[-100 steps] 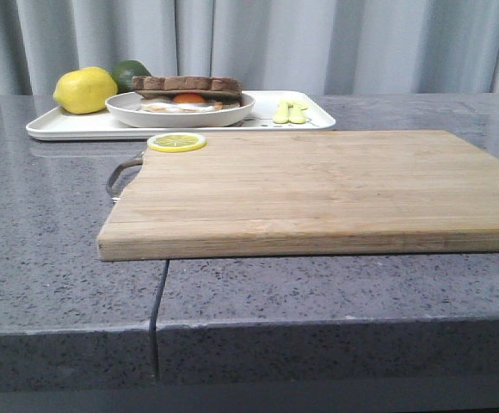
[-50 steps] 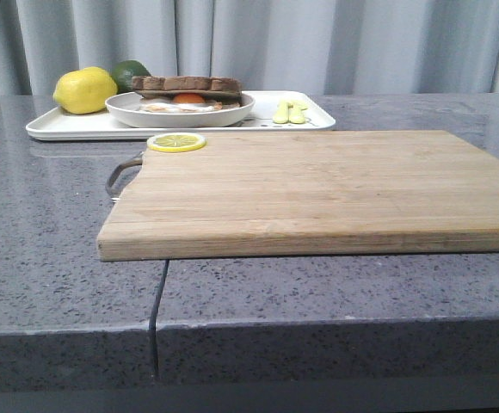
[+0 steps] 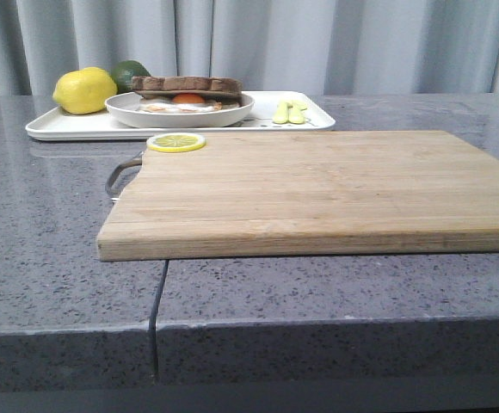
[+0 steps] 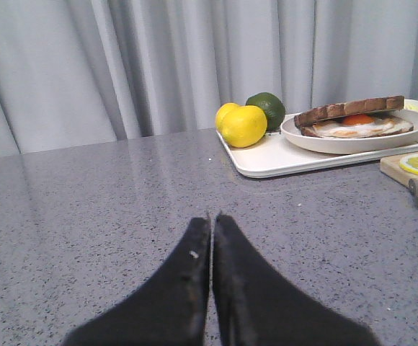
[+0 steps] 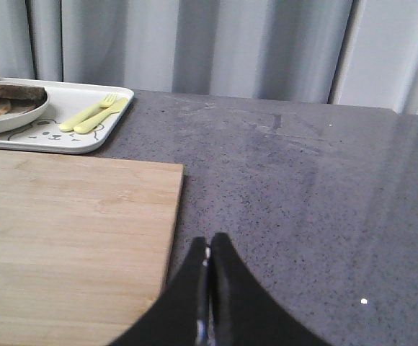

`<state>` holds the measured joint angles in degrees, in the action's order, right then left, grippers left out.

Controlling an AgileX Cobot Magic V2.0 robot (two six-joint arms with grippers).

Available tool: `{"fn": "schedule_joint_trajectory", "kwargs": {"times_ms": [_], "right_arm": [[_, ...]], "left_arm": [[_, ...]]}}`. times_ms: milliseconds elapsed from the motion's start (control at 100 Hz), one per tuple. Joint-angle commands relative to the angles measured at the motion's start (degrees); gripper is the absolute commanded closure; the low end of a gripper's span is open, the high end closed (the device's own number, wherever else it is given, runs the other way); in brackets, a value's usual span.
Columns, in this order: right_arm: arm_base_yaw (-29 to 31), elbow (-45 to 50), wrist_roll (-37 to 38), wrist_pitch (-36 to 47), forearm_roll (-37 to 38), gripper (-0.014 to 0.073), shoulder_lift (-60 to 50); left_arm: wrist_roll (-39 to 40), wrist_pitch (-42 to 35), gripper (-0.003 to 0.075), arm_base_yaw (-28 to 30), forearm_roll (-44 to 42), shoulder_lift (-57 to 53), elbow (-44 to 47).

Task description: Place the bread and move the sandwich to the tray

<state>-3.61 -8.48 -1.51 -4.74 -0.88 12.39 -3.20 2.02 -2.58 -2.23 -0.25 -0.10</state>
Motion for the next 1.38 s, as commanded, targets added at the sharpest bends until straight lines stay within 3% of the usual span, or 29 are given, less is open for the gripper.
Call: {"fn": "schedule_joint_trajectory", "kwargs": {"times_ms": [0, 360, 1370], "right_arm": [[0.2, 1.7, 3.1, 5.3, 2.3, 0.0664, -3.0], [0.2, 10.2, 3.8, 5.6, 2.3, 0.0664, -12.2], [0.2, 10.2, 3.8, 4.7, 2.2, 0.0664, -13.8]], "left_arm": [[0.3, -4.2, 0.0740, 0.1, 0.2, -1.8, 1.0], [0.3, -4.2, 0.0740, 0.1, 0.2, -1.8, 1.0], [0.3, -4.2, 0.0740, 0.1, 0.2, -1.8, 1.0]]}}
